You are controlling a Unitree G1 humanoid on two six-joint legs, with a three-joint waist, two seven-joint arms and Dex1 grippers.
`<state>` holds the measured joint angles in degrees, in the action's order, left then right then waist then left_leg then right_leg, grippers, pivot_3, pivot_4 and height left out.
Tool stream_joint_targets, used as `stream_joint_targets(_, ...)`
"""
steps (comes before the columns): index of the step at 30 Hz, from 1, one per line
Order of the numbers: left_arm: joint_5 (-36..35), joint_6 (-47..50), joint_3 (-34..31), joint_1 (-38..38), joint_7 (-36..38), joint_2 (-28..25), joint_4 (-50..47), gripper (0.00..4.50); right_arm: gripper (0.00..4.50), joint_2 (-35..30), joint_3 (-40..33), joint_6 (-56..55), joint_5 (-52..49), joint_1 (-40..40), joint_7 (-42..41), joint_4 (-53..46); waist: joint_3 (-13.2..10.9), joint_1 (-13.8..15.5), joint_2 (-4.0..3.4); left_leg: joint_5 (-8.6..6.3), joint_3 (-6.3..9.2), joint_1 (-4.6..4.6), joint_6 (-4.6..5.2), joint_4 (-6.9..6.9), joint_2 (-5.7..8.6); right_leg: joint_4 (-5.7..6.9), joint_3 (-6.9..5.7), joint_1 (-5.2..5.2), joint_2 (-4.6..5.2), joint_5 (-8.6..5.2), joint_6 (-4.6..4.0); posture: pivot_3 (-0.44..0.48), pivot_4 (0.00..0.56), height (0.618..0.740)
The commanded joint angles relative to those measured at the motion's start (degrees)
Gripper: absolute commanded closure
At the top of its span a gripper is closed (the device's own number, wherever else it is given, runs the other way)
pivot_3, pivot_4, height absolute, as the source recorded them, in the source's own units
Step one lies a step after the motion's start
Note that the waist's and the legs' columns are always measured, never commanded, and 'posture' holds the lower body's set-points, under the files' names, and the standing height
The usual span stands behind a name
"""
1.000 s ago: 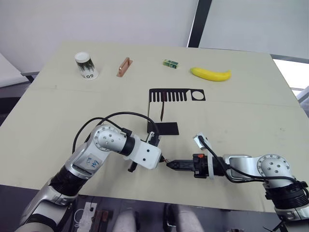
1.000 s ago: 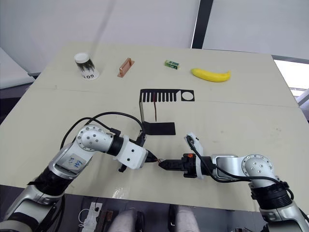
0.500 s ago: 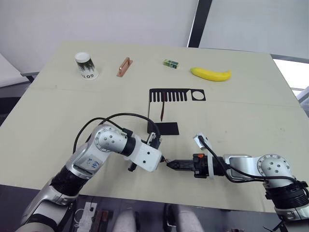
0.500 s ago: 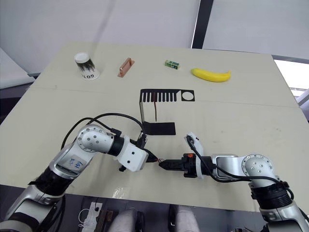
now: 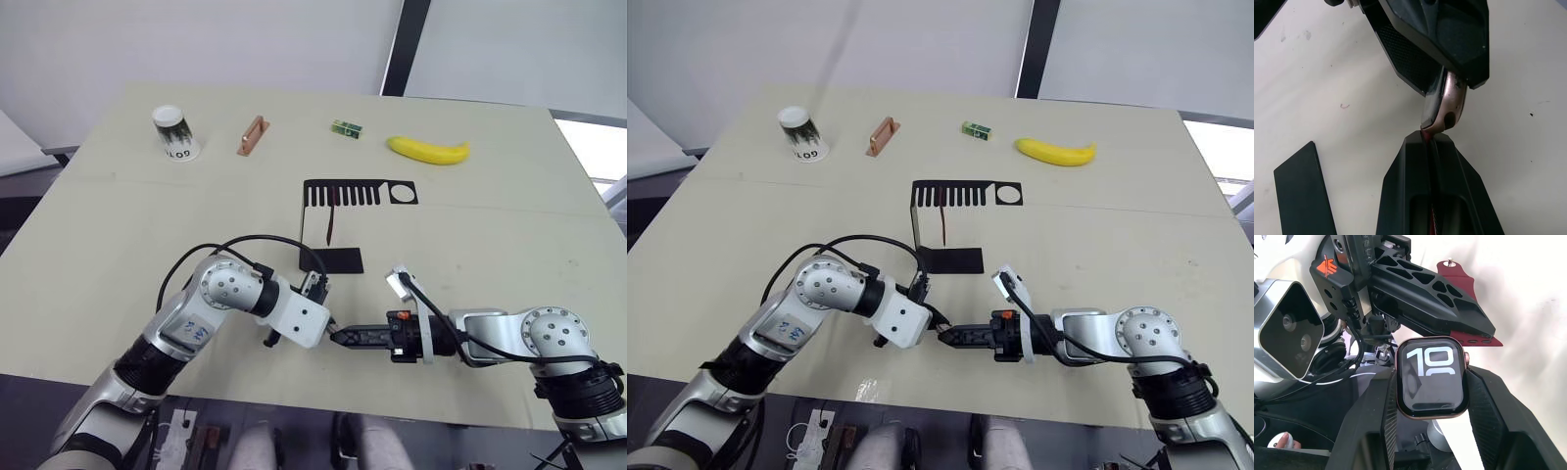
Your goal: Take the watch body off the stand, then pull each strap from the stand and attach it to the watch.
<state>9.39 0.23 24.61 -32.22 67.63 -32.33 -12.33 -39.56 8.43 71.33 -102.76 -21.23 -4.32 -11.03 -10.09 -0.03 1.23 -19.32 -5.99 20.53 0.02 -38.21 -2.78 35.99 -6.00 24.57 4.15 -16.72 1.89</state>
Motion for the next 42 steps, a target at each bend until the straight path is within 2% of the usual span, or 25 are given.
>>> stream_joint_targets(1, -3.2, -0.5, -1.5, -0.3, -2.0, 1.8, -3.1, 4.5, 2.97, 0.7, 1.0, 0.5, -2.0, 0.2, -1.7, -2.2, 0.0, 0.0, 0.0, 0.0, 0.0, 0.0, 0.0, 0.0, 0.0, 0.0, 0.0, 0.0, 0.0, 0.0, 0.0, 0.0, 0.15, 0.74)
stream_joint_targets(17, -6.1, 2.7, -3.8, -0.3, -1.9, 2.0, -5.9, 4.5, 2.97, 0.1, 2.2, 0.9, -1.3, 0.1, 0.9, -0.9, 0.0, 0.0, 0.0, 0.0, 0.0, 0.01, 0.0, -0.01, 0.0, 0.01, 0.0, 0.0, 0.01, 0.0, 0.0, 0.0, 0.15, 0.74)
stream_joint_targets(29, -6.9, 0.7, -4.9, -0.7, -1.0, -0.6, -6.4, 4.5, 2.97, -0.1, 4.2, 1.2, -0.6, 0.3, 5.5, 0.8, 0.0, 0.0, 0.0, 0.01, 0.0, 0.01, -0.01, -0.01, 0.0, 0.01, 0.0, 0.0, 0.01, 0.0, 0.0, 0.0, 0.15, 0.74)
stream_joint_targets(42, -8.2, -0.5, -6.1, 0.0, -1.4, -2.4, -7.3, 4.5, 2.97, -1.0, 4.2, -1.4, -5.9, 1.6, 10.9, 2.0, 0.0, 0.0, 0.0, 0.01, 0.0, 0.01, -0.01, -0.01, 0.0, 0.01, 0.0, 0.0, 0.01, 0.0, 0.0, 0.0, 0.15, 0.74)
